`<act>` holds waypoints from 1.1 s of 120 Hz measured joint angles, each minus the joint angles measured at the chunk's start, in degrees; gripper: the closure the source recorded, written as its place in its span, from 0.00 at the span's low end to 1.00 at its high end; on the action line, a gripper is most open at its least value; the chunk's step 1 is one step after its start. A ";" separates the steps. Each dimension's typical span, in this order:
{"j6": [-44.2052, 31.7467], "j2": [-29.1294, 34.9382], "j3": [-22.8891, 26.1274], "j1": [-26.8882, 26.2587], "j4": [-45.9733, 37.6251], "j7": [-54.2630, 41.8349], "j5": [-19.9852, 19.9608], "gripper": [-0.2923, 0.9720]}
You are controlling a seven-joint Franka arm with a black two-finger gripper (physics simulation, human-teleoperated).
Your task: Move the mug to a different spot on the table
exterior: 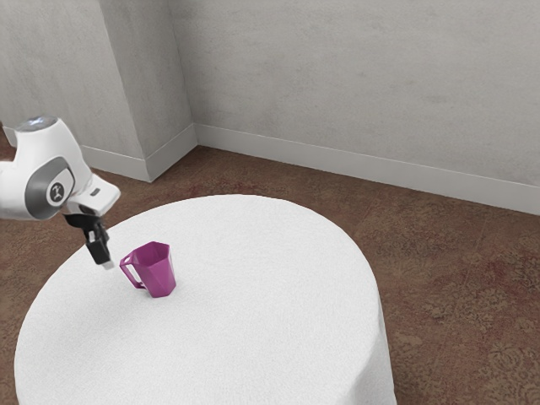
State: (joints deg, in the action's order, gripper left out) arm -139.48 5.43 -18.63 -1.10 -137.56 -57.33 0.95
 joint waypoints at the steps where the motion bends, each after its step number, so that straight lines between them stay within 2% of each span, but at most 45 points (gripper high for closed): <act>1: -0.07 -0.19 0.00 0.11 0.05 -0.20 -0.08 0.27; 42: -2.42 -2.76 1.06 0.93 0.48 -6.43 -2.11 0.28; 69: -3.03 -4.13 1.23 0.38 0.43 -10.11 -6.15 0.28; 132: -5.30 -7.14 2.41 1.51 0.52 -15.04 -9.55 0.28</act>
State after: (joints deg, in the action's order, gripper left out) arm -144.78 -1.70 -16.22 0.41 -137.04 -72.37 -8.60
